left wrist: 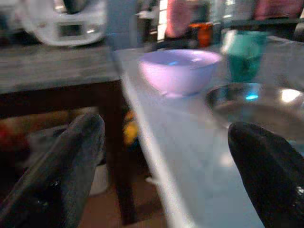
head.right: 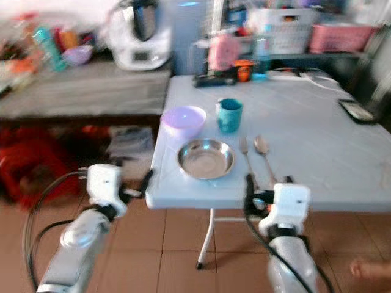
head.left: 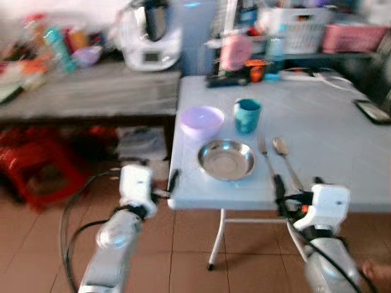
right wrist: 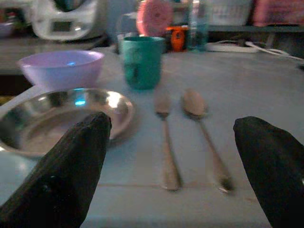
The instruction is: Setting the table
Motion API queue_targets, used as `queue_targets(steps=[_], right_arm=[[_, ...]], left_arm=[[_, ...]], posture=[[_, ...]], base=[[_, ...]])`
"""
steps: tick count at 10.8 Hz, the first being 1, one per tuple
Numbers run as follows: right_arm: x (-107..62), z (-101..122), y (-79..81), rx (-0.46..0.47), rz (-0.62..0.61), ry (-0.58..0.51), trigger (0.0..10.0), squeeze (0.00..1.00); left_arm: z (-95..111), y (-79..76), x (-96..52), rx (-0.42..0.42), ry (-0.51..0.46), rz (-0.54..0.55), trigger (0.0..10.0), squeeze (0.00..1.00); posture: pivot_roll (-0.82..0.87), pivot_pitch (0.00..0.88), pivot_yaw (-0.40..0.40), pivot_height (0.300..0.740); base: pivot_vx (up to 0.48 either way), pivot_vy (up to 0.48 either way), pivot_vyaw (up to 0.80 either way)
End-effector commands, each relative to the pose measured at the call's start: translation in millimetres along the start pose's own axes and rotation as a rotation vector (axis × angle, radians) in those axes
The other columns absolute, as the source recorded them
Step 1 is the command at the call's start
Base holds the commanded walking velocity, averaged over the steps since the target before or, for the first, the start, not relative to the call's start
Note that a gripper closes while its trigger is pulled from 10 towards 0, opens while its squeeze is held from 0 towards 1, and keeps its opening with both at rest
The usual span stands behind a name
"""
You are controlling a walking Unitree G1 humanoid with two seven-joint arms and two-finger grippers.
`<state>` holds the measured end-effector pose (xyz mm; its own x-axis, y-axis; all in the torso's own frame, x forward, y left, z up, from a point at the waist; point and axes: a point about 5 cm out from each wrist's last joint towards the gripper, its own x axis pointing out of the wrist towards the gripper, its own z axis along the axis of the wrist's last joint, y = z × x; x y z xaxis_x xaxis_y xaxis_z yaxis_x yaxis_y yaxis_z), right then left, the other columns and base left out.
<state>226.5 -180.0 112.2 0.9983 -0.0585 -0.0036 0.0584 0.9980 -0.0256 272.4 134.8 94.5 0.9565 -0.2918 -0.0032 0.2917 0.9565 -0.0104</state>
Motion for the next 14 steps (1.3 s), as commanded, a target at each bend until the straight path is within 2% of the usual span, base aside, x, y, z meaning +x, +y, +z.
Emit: queue_targets(steps=[1, 3, 6, 11, 14], right_arm=[[2.4, 2, 5.8, -0.003, 0.026, -0.015, 10.0, 0.0], [1.9, 2, 5.7, -0.003, 0.024, -0.014, 10.0, 0.0], [0.9, 0, 6.0, -0.001, 0.021, -0.011, 10.0, 0.0], [0.2, 0, 4.6, -0.005, 0.019, -0.01, 10.0, 0.0], [1.1, 0, 3.9, -0.009, 0.022, -0.009, 10.0, 0.0]], left_arm=[[1, 4.4, -0.1, 0.02, -0.002, 0.007, 10.0, 0.0], [2, 1.0, 1.1, 0.03, -0.01, -0.019, 10.0, 0.0], [4, -2.6, 1.7, 0.015, -0.024, -0.053, 10.0, 0.0], [4, -5.2, 1.5, 0.001, -0.028, -0.071, 10.0, 0.0], [4, -6.5, 2.6, -0.001, -0.031, -0.08, 10.0, 0.0]], posture=[[0.04, 0.0, 0.023, 0.74], [0.04, 0.0, 0.025, 0.74], [0.04, 0.0, 0.025, 0.74], [0.04, 0.0, 0.023, 0.74], [0.04, 0.0, 0.02, 0.74]], base=[[0.0, 0.0, 0.0], [0.0, 0.0, 0.0], [0.0, 0.0, 0.52], [0.0, 0.0, 0.0], [0.269, 0.0, 0.0]])
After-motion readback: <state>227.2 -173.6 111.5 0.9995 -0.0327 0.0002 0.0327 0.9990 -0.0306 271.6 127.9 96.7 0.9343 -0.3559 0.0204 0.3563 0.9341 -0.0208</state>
